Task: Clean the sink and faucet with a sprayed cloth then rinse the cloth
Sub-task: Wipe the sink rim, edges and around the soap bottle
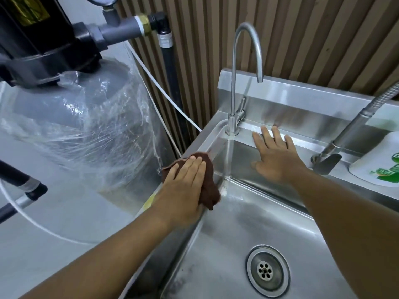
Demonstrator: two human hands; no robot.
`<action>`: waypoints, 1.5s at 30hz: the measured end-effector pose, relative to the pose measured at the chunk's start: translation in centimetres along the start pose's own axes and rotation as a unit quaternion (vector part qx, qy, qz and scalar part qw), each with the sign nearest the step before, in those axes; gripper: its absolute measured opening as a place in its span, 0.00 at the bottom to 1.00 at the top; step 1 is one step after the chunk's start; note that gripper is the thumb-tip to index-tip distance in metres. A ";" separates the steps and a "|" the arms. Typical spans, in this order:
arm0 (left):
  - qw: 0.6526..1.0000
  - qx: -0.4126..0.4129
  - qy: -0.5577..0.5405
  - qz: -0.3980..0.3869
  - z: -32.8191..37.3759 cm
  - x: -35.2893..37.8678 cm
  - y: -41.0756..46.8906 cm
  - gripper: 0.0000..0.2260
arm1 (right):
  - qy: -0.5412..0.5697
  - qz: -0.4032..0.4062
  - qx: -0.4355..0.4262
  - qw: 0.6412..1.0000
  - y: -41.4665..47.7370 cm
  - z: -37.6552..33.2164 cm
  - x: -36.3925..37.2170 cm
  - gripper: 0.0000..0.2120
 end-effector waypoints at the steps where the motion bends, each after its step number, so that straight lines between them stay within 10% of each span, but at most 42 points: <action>1: 1.000 -0.002 -0.002 0.014 -0.6 0.4 -1.9 0.39 | 0.001 0.001 0.001 1.000 0.0 0.0 -0.1 0.38; 17: 0.990 -0.100 -0.060 -0.083 3.3 -1.8 15.2 0.46 | 0.003 -0.008 0.003 1.000 0.1 0.1 0.1 0.39; 29: 0.992 -0.117 0.030 -0.047 0.9 0.4 -0.6 0.49 | -0.001 -0.002 -0.002 1.000 0.0 0.1 0.3 0.39; 34: 0.989 -0.144 0.018 0.011 2.2 0.0 3.4 0.35 | -0.003 -0.003 0.001 1.000 0.0 0.0 0.2 0.39; 45: 0.977 -0.207 0.047 0.022 6.0 -0.2 12.3 0.39 | -0.009 0.004 -0.001 1.000 0.1 0.0 0.3 0.40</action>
Point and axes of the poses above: each hand's wrist, its own y-axis towards the middle knuckle, its own x-axis out of the palm, z = x × y, the point moved 3 cm from there along y, towards the middle knuckle, and after that the axes turned 14 degrees about -x, right-handed, at the moved point
